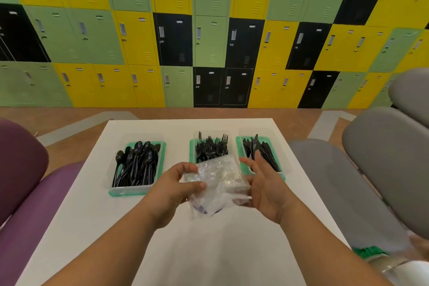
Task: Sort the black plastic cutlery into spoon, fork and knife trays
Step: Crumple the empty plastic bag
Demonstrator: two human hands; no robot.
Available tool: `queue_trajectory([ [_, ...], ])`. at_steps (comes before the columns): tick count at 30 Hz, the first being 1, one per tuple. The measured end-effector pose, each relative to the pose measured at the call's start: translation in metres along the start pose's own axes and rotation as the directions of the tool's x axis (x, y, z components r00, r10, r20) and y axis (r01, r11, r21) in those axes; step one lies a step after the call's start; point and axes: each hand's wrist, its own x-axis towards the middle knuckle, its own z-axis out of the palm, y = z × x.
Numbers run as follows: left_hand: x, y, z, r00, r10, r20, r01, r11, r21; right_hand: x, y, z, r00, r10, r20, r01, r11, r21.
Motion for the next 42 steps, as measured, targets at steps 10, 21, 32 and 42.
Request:
queue_trajectory([
  [10,0.004,-0.007,0.005,0.999,-0.015,-0.04,0.015,1.0,-0.018,0.001,0.009,0.001,0.99,-0.061,-0.13,0.04,0.986,-0.163],
  [21,0.016,0.01,0.008,0.998,-0.052,0.039,0.045,0.984,0.173,-0.007,-0.008,0.012,0.998,0.032,-0.057,-0.04,0.987,-0.154],
  [32,0.013,-0.002,0.016,0.999,-0.039,0.033,0.039,0.999,0.024,0.001,0.01,0.007,0.998,-0.034,-0.054,0.03,0.996,-0.089],
  [42,0.008,0.0,0.01,0.959,-0.242,0.149,0.273,0.932,-0.238,-0.005,0.009,0.008,0.988,-0.142,-0.054,0.124,0.96,-0.252],
])
